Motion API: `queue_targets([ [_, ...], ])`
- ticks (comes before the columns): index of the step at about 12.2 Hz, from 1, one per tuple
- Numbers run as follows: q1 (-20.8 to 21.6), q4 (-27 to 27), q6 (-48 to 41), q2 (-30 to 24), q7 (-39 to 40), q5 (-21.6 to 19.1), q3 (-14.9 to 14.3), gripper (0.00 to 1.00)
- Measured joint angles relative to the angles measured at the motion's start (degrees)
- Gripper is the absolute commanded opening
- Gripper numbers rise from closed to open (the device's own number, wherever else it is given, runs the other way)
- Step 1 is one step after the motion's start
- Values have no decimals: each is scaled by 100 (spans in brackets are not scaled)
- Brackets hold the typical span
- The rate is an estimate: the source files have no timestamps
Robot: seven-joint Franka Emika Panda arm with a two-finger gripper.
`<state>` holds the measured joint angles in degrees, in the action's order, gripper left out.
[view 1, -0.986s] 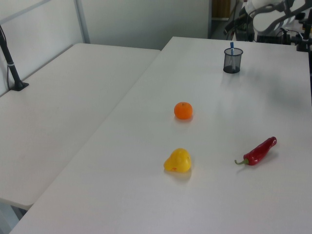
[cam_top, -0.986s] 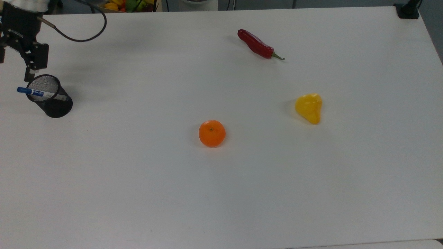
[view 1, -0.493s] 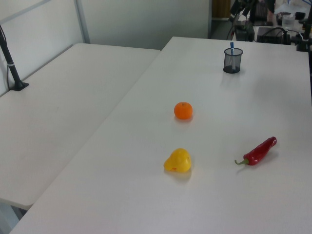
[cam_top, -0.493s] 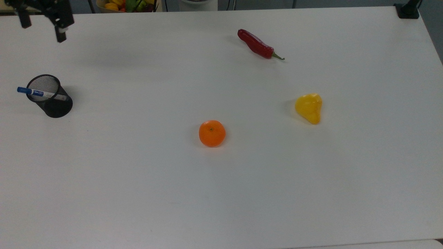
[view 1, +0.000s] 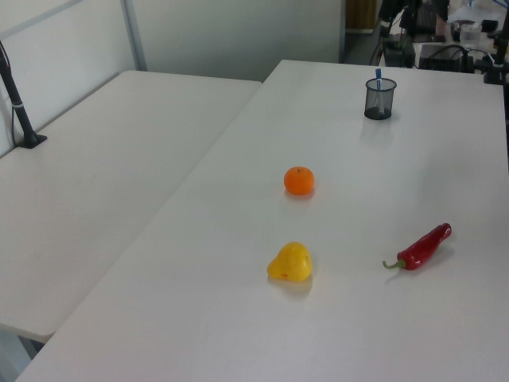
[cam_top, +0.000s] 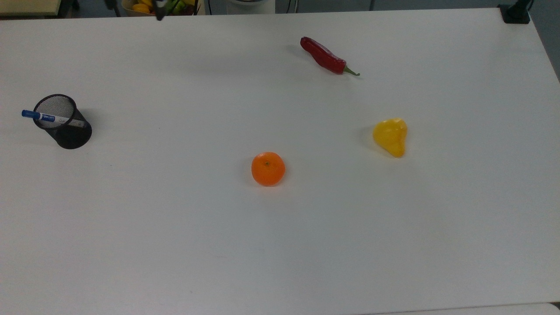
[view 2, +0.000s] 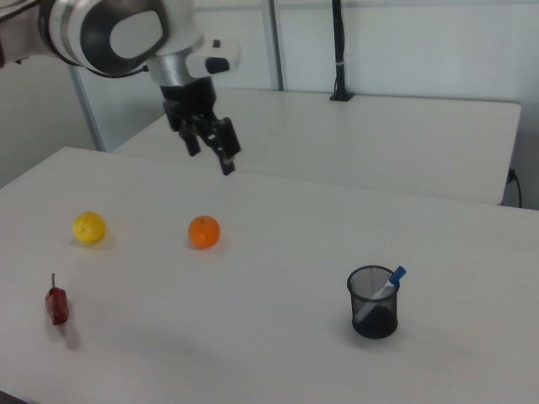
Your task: Place marker
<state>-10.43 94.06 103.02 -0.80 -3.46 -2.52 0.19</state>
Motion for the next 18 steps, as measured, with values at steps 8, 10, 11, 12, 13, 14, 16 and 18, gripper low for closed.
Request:
queue_targets([
  [8,799,-2,-331,82,-242,-22,595,100],
  [10,917,1,-331,140,-102,-22,505,100],
  [11,992,1,-330,161,99,-22,386,100],
  [12,1010,7,-283,171,228,-22,319,100],
  [13,1018,29,-134,181,401,-22,215,100],
  [14,1022,53,-67,181,616,-22,115,100],
  [16,1062,89,-65,181,943,-22,25,100],
  [18,1195,141,-65,181,970,-22,24,100],
])
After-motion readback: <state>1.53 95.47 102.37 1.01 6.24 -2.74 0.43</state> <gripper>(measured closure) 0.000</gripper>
